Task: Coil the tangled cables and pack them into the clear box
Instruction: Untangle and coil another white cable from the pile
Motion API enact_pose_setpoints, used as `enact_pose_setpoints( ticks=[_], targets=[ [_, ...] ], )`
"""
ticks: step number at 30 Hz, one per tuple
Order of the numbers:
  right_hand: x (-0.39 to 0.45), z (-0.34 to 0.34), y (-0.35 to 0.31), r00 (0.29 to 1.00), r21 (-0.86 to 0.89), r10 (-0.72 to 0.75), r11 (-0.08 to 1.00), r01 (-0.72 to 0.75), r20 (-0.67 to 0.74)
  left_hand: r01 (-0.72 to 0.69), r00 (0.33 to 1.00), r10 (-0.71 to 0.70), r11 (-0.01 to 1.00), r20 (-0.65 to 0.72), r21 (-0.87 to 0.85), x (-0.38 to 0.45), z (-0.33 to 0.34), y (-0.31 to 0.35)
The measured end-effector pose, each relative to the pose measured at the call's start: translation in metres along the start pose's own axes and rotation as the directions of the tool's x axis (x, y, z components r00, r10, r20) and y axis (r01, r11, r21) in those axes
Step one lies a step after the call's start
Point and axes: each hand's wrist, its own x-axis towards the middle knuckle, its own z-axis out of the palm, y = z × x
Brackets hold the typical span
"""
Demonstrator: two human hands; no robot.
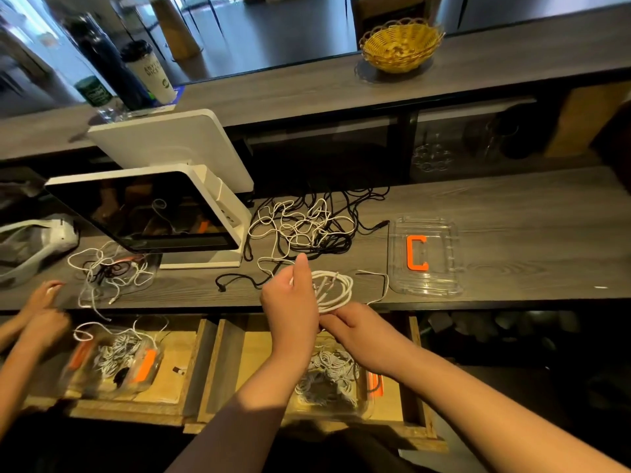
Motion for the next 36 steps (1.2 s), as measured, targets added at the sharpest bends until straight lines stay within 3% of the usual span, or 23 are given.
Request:
enact_pose_setpoints(
  ticks=[5, 11, 17, 23, 26, 32, 36],
  targets=[
    [-0.009, 0.003, -0.011, 0.999, -0.122, -0.01, 0.992, 0.016, 0.053, -0.129, 0.99, 0.135, 0.982, -0.031, 0.141, 0.004, -0.008, -0.007],
    [-0.014, 0.0, -0.019, 0.998, -0.26, -0.031, 0.965, 0.042, 0.048, -0.33, 0.944, 0.309, 0.866, 0.115, 0.375, 0.012, -0.013, -0.02],
    [-0.013, -0.011, -0.019, 0.996, -0.263, -0.09, 0.961, 0.085, -0.007, -0.361, 0.927, 0.243, 0.781, 0.286, 0.51, 0.013, -0.019, -0.025],
    [-0.007, -0.027, -0.004, 0.97, -0.319, -0.194, 0.938, 0.139, -0.147, -0.338, 0.864, 0.092, 0.836, 0.495, 0.433, 0.015, -0.022, -0.016],
    [-0.006, -0.036, 0.003, 0.95, -0.357, -0.25, 0.918, 0.171, -0.187, -0.257, 0.806, 0.007, 0.904, 0.591, 0.34, 0.009, -0.021, -0.013],
    [-0.007, -0.05, 0.013, 0.964, -0.273, -0.177, 0.955, 0.119, -0.2, -0.101, 0.705, -0.061, 0.977, 0.707, 0.186, 0.001, -0.03, -0.007],
    [-0.008, -0.049, 0.025, 0.974, -0.223, -0.125, 0.972, 0.081, -0.189, -0.033, 0.706, -0.085, 0.988, 0.703, 0.152, -0.006, -0.03, 0.001]
  ],
)
